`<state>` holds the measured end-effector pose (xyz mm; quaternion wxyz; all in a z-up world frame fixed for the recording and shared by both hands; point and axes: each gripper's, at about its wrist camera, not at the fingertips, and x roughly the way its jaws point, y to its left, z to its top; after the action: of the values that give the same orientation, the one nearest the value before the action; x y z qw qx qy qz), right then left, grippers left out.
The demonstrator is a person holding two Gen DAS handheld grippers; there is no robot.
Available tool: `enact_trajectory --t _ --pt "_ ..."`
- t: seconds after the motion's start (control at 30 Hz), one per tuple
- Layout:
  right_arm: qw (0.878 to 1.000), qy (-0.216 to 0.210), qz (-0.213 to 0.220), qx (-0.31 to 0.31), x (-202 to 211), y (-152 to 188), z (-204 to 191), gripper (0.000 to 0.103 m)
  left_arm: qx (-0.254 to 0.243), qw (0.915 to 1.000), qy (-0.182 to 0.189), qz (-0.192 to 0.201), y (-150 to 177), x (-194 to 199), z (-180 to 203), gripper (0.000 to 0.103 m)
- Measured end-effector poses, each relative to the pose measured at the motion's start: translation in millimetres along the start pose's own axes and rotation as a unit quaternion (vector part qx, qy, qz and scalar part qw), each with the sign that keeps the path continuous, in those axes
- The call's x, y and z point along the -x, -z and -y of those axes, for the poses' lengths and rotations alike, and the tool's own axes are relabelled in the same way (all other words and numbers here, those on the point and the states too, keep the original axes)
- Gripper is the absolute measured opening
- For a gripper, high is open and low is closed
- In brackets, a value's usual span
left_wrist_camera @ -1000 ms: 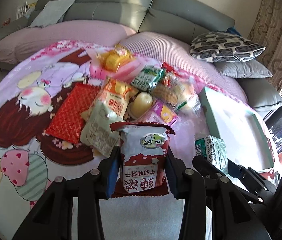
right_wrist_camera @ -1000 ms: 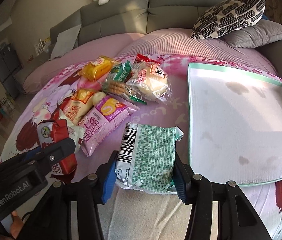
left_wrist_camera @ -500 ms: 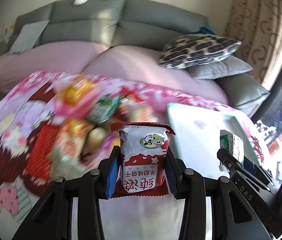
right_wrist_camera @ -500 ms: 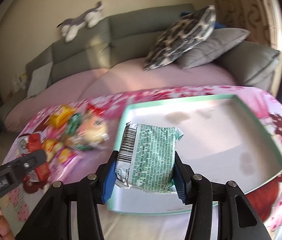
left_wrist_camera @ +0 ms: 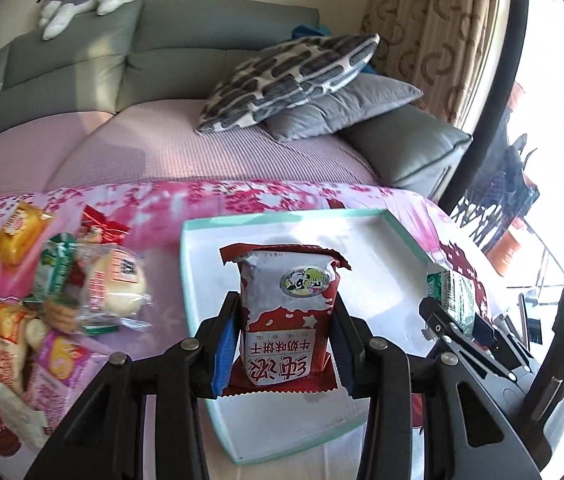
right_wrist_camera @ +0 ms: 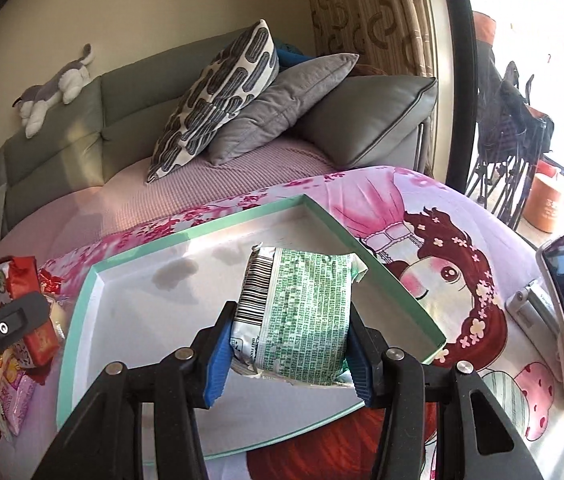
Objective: Organize snacks
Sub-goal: 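Carry both held packs over the mint-green tray, then lower both packs into the tray and open both grippers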
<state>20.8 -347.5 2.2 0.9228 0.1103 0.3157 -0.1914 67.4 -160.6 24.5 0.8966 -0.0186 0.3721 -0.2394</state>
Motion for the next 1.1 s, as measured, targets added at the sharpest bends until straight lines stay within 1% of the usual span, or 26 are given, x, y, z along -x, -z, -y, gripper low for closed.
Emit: enact_trajectory --t 0.07,0.2,0.3,0.4,0.57,0.7,0.9,1.1 --pt "1.000 0.000 -0.009 -0.003 -5 2 3 0.053 -0.004 0.9999 0.002 -0.010 5 -10 2 0.044" --pt "0.999 0.005 -0.033 0.001 -19 7 2 0.053 -0.001 0.9991 0.005 -0.043 17 -34 4 0.044" --pt "0.999 0.012 -0.047 0.004 -22 12 3 0.053 0.001 0.9982 0.003 -0.059 22 -45 3 0.044" --pt "0.997 0.021 -0.071 0.004 -31 17 4 0.053 0.007 0.9971 0.000 -0.076 27 -55 -2 0.044" --pt "0.996 0.037 -0.081 0.022 -33 19 0 0.053 0.012 0.9953 -0.007 -0.095 33 -63 -7 0.044" --pt "0.994 0.051 -0.087 0.041 -34 21 -5 0.055 0.015 0.9947 -0.014 -0.101 36 -62 -9 0.044" --pt "0.993 0.051 -0.093 0.056 -35 22 -10 0.062 0.009 0.9941 -0.021 -0.106 37 -62 -8 0.044" --pt "0.990 0.043 -0.106 0.085 -37 26 -21 0.078 -0.002 0.9933 -0.031 -0.111 39 -59 -4 0.044"
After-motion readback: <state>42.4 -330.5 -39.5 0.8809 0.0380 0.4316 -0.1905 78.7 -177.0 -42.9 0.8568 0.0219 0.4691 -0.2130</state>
